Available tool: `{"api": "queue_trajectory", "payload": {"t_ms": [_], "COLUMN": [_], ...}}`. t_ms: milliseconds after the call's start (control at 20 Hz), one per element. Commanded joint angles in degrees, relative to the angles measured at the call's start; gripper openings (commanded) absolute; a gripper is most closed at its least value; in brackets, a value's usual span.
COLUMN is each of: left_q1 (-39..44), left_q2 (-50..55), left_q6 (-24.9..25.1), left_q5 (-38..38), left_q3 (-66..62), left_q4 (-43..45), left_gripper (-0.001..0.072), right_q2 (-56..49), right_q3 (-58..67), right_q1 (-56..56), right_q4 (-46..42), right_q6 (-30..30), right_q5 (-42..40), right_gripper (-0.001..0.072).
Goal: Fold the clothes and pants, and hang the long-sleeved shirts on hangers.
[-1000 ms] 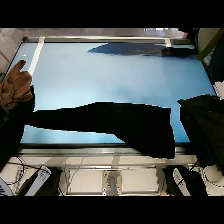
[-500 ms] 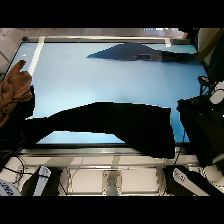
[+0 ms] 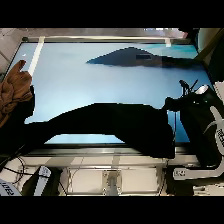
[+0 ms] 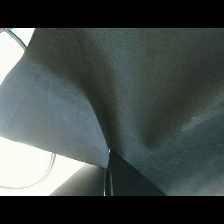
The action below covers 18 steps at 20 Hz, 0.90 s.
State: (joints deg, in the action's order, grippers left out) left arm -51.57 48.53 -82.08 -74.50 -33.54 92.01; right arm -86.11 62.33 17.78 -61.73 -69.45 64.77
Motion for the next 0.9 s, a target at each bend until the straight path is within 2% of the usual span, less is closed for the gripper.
{"api": "queue_trajectory", "payload": {"t_ms": [0, 150, 250, 300, 400, 550, 600, 750, 850], "left_q1": [-0.1, -0.1, -0.1, -0.1, -0.1, -0.1, 0.0, 0.9, 3.5], "left_q2": [0.0, -0.1, -0.4, -0.7, -2.4, -6.5, -7.3, -6.8, -5.9], "left_q6": [-0.2, -3.3, -3.5, -4.0, -8.5, -13.6, -13.7, -13.5, -13.5], "left_q5": [0.4, 2.4, 3.8, 4.7, 8.7, 16.9, 17.9, 18.1, 23.9], "left_q3": [-0.2, -2.7, -4.9, -5.7, -6.4, -6.4, -6.4, -5.8, -5.9], "left_q4": [0.6, 0.6, 0.6, 0.6, 0.6, 0.6, 0.5, -4.4, -10.2], "left_gripper": [0.0005, 0.0005, 0.0005, 0.0005, 0.0006, 0.0005, 0.0005, 0.0005, 0.0005], "right_q2": [-1.6, -0.8, 0.0, 0.2, 0.0, -2.4, -3.5, -7.1, -9.2], "right_q3": [3.5, 12.3, 17.7, 19.3, 19.7, 19.0, 18.9, 18.9, 18.9], "right_q1": [0.5, 1.2, 1.2, 1.2, 1.1, 1.2, 1.1, -0.5, -2.1], "right_q4": [1.9, 2.7, 1.3, 1.0, 0.2, -9.3, -10.1, -7.9, -6.8], "right_q6": [4.2, 3.9, 3.7, 1.9, -1.7, -17.7, -20.0, -20.0, -20.8], "right_q5": [-1.9, -3.0, -4.0, -6.3, -9.9, -13.6, -15.1, -19.4, -22.3], "right_gripper": [0.0024, 0.0024, 0.0024, 0.0023, 0.0023, 0.0023, 0.0023, 0.0023, 0.0023]}}
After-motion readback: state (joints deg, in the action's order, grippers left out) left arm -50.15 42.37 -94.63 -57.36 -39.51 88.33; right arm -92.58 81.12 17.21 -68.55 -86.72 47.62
